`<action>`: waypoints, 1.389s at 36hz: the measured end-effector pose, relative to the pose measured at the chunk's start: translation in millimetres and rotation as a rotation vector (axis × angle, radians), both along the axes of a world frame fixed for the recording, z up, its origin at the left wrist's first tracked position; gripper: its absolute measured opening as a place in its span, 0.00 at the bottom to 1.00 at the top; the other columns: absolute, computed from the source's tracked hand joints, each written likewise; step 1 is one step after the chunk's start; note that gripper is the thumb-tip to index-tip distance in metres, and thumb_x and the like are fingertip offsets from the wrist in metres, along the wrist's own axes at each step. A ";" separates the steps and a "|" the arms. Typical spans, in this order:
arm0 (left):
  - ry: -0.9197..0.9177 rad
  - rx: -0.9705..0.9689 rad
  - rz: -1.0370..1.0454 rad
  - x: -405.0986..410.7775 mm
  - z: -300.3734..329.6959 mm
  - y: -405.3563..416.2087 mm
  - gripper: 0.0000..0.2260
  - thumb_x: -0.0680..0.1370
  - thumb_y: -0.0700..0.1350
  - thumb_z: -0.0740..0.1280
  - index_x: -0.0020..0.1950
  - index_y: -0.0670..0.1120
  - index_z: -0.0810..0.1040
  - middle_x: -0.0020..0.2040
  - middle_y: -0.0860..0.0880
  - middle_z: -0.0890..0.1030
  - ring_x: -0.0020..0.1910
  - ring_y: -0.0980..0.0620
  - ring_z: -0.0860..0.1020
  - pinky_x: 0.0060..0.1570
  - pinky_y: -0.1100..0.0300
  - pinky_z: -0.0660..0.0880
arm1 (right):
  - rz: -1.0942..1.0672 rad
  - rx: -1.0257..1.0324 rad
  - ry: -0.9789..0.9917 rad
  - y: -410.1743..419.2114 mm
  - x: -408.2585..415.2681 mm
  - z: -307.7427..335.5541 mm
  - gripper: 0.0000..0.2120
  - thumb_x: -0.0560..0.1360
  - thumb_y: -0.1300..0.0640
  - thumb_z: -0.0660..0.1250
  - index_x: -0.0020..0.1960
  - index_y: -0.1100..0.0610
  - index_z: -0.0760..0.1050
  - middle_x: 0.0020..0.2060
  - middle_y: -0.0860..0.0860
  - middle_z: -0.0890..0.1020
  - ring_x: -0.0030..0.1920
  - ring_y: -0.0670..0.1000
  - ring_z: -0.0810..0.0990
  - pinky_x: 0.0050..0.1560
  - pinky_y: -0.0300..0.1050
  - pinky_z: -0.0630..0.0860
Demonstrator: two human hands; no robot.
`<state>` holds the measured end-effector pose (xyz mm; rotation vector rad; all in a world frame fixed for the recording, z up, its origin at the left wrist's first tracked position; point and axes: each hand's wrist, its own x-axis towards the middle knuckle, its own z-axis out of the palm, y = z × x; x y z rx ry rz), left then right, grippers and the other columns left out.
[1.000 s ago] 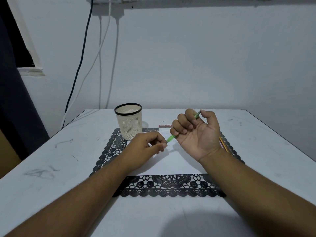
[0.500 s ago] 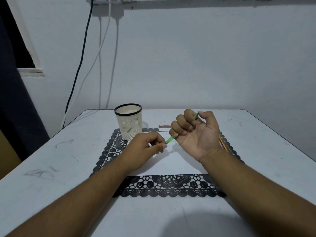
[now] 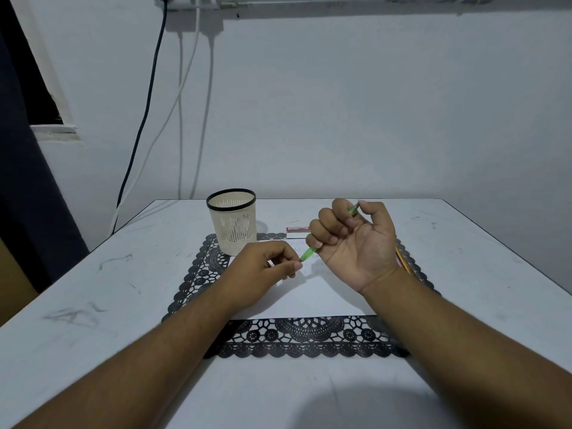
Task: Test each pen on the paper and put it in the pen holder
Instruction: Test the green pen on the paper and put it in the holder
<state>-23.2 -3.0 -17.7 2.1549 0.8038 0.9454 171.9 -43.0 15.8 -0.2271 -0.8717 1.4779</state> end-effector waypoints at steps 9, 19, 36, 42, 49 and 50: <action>-0.001 -0.014 -0.016 0.0 0.0 -0.5 0.05 0.79 0.42 0.73 0.43 0.47 0.83 0.38 0.51 0.84 0.37 0.57 0.78 0.39 0.65 0.72 | 0.010 0.001 0.001 0.3 0.9 -0.7 0.14 0.74 0.47 0.56 0.33 0.53 0.61 0.30 0.50 0.58 0.33 0.50 0.57 0.39 0.48 0.54; 0.005 -0.041 -0.018 -0.4 -1.5 0.1 0.06 0.79 0.43 0.73 0.42 0.50 0.83 0.37 0.52 0.84 0.36 0.57 0.77 0.39 0.65 0.71 | 0.017 -0.015 -0.037 -1.9 -0.3 2.3 0.14 0.74 0.47 0.56 0.34 0.53 0.60 0.30 0.50 0.59 0.32 0.50 0.57 0.39 0.48 0.54; 0.039 0.053 0.104 0.5 -2.0 2.9 0.05 0.76 0.45 0.76 0.42 0.50 0.83 0.37 0.50 0.82 0.38 0.49 0.80 0.39 0.63 0.72 | -0.131 -0.219 0.029 1.7 -6.2 2.1 0.18 0.79 0.45 0.54 0.36 0.55 0.67 0.32 0.51 0.64 0.32 0.51 0.63 0.40 0.48 0.66; 0.044 0.069 0.106 -0.8 -2.5 3.7 0.05 0.76 0.46 0.76 0.42 0.51 0.82 0.37 0.51 0.82 0.38 0.51 0.80 0.38 0.63 0.73 | -0.116 -0.151 0.034 0.7 -8.0 -2.5 0.15 0.74 0.45 0.57 0.36 0.54 0.61 0.32 0.51 0.61 0.33 0.51 0.59 0.39 0.48 0.62; 0.055 0.059 0.101 0.0 -2.1 2.3 0.05 0.76 0.46 0.76 0.42 0.50 0.83 0.37 0.52 0.82 0.36 0.56 0.78 0.38 0.65 0.71 | -0.099 -0.123 0.025 1.6 -4.5 -4.4 0.14 0.74 0.46 0.56 0.35 0.53 0.60 0.32 0.50 0.59 0.35 0.51 0.54 0.39 0.49 0.59; 0.051 0.059 0.099 -0.2 -1.5 2.2 0.05 0.76 0.45 0.76 0.42 0.50 0.83 0.37 0.53 0.82 0.36 0.58 0.77 0.38 0.66 0.70 | -0.097 -0.121 0.031 1.7 -4.8 -4.5 0.14 0.74 0.46 0.56 0.35 0.53 0.60 0.32 0.50 0.59 0.35 0.51 0.54 0.39 0.49 0.59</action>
